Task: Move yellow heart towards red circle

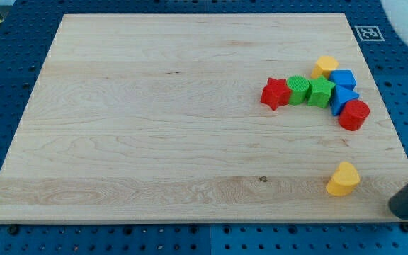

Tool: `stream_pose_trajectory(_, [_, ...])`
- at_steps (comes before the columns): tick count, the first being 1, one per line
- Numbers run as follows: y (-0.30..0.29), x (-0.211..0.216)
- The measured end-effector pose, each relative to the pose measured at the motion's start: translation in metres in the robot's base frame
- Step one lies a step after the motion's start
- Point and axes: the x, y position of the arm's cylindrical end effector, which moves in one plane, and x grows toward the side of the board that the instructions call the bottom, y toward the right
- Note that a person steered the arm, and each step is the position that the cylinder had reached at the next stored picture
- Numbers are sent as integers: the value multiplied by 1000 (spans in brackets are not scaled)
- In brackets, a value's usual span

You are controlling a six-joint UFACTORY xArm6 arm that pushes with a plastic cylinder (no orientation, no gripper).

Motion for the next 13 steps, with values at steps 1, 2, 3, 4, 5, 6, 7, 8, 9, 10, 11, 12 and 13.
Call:
stream_pose_trajectory(1, [-18, 0])
stream_pose_trajectory(2, [-37, 0])
stream_pose_trajectory(3, [-52, -1])
stream_pose_trajectory(4, [-62, -8])
stream_pose_trajectory(5, [-69, -8])
stream_pose_trajectory(6, [-76, -9])
stream_pose_trajectory(7, [-76, -27])
stream_pose_trajectory(8, [-65, -45])
stream_pose_trajectory(9, [-47, -56])
stream_pose_trajectory(10, [-34, -58])
stream_pose_trajectory(11, [-28, -58])
stream_pose_trajectory(12, [-28, -58])
stream_pose_trajectory(13, [-37, -56])
